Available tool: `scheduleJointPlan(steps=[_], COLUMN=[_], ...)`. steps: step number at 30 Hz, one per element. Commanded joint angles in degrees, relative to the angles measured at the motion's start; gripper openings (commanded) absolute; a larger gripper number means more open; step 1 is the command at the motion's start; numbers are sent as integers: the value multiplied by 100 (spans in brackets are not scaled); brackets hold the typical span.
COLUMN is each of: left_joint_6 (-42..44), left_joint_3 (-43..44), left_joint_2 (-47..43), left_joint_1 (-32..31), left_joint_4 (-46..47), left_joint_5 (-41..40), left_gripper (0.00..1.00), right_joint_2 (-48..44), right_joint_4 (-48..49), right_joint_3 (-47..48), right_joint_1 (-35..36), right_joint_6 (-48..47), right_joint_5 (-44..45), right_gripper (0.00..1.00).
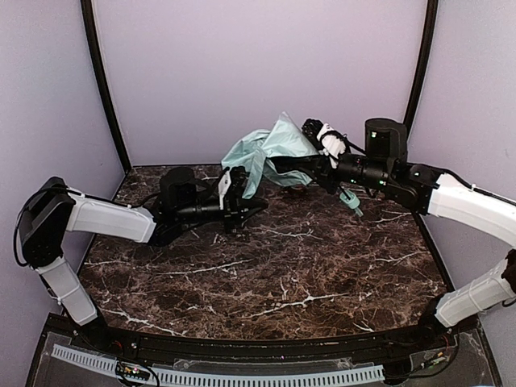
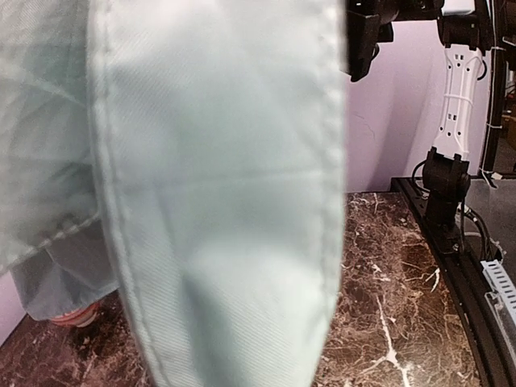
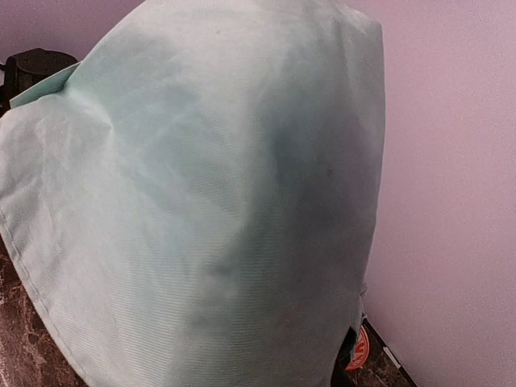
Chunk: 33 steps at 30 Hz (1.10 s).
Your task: Put away the umbrella
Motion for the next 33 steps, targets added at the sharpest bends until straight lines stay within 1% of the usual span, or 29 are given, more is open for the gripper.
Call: scheduleJointPlan(steps=[1,5,6,8,10,12,14,16,18,20,21,23,27,31,33], left_joint_6=[519,1230,1336,1509,1617,1736,1807,1902,2008,2109,2158,2283,2549,2694,2724], left_joint_3=[40,127,195,237,235,243,253,208,-9,-177,-199,-186,-97,-62,-62], left_joint_2=[-400,-768,-825,-892,-910,-886,-796,-706,-590,-431,-349,-197,142,383,454], left_joint_1=[-220,-619,-702,-808,-903,-973,-980,-980,-980,-980,-980,-972,-922,-814,-719], left_joint_4=[-515,-1439,-1761,-2082,-2246,-2402,-2560,-2685,-2602,-2464,-2447,-2441,-2397,-2290,-2236], left_joint_5=[-84,-295,-283,-236,-259,-259,-321,-373,-425,-502,-585,-759,-1026,-1291,-1404], left_gripper=[0,0,0,0,0,0,0,0,0,0,0,0,0,0,0], right_joint_2=[-83,144,188,294,383,428,396,364,300,167,107,43,-56,-190,-247], right_joint_4=[449,348,321,321,273,206,54,-321,-812,-1234,-1401,-1702,-2233,-2547,-2756], right_joint_3=[267,395,433,506,639,781,900,1101,1249,1299,1323,1400,1478,1405,1394], right_joint_1=[-129,-392,-471,-671,-858,-1012,-1117,-1196,-1282,-1335,-1332,-1332,-1332,-1319,-1283], right_joint_6=[222,477,538,688,840,920,831,605,450,202,131,81,15,33,-21], right_joint_5=[534,1096,1234,1499,1565,1377,808,105,-578,-1566,-2023,-2649,-3317,-4095,-4240], right_gripper=[0,0,0,0,0,0,0,1,0,1,1,0,0,0,0])
